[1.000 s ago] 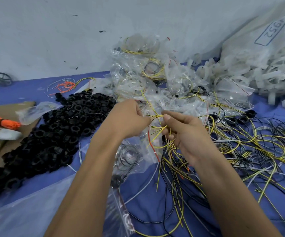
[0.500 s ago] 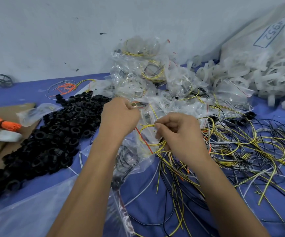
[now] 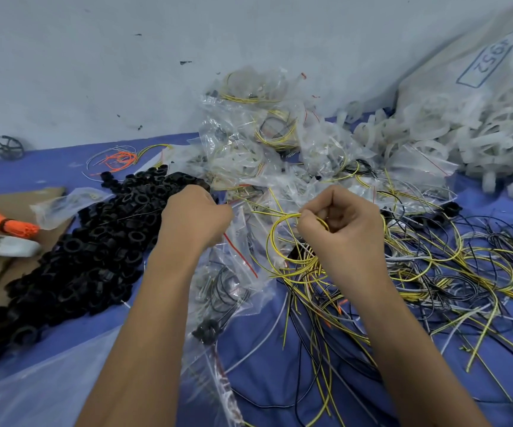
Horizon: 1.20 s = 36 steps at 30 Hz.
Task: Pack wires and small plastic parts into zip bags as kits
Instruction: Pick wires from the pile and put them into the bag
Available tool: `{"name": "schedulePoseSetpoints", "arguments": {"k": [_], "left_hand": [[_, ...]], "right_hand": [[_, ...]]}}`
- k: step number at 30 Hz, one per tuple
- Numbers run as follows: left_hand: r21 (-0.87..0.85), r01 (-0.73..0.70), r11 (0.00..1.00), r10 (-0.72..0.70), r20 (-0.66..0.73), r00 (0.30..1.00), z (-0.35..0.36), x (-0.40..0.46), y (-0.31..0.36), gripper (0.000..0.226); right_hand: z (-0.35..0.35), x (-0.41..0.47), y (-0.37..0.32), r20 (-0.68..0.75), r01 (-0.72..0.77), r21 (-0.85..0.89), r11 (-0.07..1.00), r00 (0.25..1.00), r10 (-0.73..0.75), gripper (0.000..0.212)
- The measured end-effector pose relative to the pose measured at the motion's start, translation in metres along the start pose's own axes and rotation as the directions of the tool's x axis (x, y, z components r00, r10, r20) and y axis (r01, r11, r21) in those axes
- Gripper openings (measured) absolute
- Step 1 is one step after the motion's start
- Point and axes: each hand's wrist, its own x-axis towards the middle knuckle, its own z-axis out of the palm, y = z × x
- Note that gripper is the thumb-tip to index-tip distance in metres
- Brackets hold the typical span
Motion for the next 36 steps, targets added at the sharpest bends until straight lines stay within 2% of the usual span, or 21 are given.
{"name": "schedulePoseSetpoints", "arguments": {"k": [5,10,15,19,23,26,32,34,36], "left_hand": [[-0.082,0.042,0.996,-0.044,-0.025,0.999,-0.002,0.004,-0.009,0.027],[-0.133,-0.055,0.990,0.050,-0.040,0.998,-0.001,0.005,-0.005,0.023],[-0.218,-0.170,0.961,0.207,0.159,0.965,-0.001,-0.005,0.012,0.015],[-0.265,-0.232,0.936,0.321,0.369,0.873,0.002,-0.017,0.025,0.018],[-0.342,-0.254,0.905,0.393,0.438,0.809,0.007,-0.026,0.036,0.021],[-0.397,-0.251,0.883,0.427,0.454,0.782,0.010,-0.032,0.043,0.021],[-0.457,-0.228,0.860,0.432,0.414,0.801,0.021,-0.036,0.051,0.020],[-0.457,-0.222,0.861,0.423,0.404,0.811,0.021,-0.035,0.050,0.021],[-0.463,-0.202,0.863,0.402,0.388,0.829,0.019,-0.033,0.048,0.023]], "right_hand": [[-0.002,0.000,-0.003,0.020,0.008,0.004,1.000,1.000,-0.008,0.009],[-0.002,0.002,0.000,0.014,-0.020,-0.023,1.000,1.000,0.020,0.008],[-0.004,0.006,0.007,0.007,-0.113,0.047,0.992,0.994,0.113,0.003],[-0.005,0.008,0.010,0.013,-0.151,0.093,0.984,0.989,0.150,0.006],[-0.004,0.007,0.016,0.122,-0.158,0.050,0.986,0.981,0.151,0.006],[-0.002,0.006,0.019,0.170,-0.128,-0.039,0.991,0.977,0.132,0.013],[0.012,0.001,0.024,-0.104,-0.134,-0.104,0.985,0.987,0.123,0.010],[0.014,-0.001,0.024,-0.078,-0.141,-0.100,0.985,0.988,0.133,0.014],[0.014,-0.001,0.025,0.051,-0.136,-0.127,0.982,0.988,0.144,0.028]]}}
